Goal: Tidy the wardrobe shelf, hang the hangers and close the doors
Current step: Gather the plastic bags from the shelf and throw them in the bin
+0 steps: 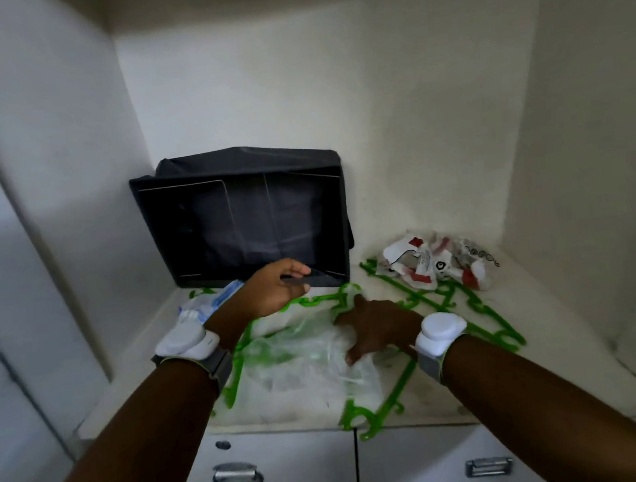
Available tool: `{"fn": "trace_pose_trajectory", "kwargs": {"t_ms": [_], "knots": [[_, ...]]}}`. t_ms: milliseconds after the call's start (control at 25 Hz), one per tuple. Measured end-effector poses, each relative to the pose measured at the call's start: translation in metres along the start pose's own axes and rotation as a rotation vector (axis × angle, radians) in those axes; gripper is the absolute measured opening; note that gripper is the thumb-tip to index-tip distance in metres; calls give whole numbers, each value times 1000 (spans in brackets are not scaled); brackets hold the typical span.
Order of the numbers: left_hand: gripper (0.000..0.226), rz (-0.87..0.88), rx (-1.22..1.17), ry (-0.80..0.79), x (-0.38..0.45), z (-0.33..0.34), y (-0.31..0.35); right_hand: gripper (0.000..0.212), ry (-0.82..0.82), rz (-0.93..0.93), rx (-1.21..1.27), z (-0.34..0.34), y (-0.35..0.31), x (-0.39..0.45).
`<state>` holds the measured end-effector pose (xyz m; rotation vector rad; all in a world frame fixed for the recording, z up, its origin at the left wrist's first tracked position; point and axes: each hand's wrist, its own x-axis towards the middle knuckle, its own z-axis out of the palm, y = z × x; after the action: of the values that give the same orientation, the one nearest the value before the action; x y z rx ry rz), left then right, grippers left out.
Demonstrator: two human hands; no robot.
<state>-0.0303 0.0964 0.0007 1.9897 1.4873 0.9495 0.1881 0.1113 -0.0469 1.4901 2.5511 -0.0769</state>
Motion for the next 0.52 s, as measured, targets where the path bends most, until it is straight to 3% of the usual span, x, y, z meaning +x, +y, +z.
{"fn": "trace_pose_trajectory", "kwargs": {"t_ms": [160, 240, 320, 440, 520], "knots": [[72, -24, -177, -288, 23, 6, -6, 39, 166, -166, 5, -13, 1, 7], [107, 21, -85, -454, 29, 12, -6, 29, 264, -151, 144, -34, 11, 6], [125, 122, -9, -538, 31, 21, 2, 20, 373, -140, 277, -57, 20, 3], [121, 289, -27, -554, 39, 39, 20, 16, 507, -183, 420, -78, 23, -4], [89, 326, -106, -430, 45, 46, 23, 18, 571, -156, 544, -85, 20, -7]]}}
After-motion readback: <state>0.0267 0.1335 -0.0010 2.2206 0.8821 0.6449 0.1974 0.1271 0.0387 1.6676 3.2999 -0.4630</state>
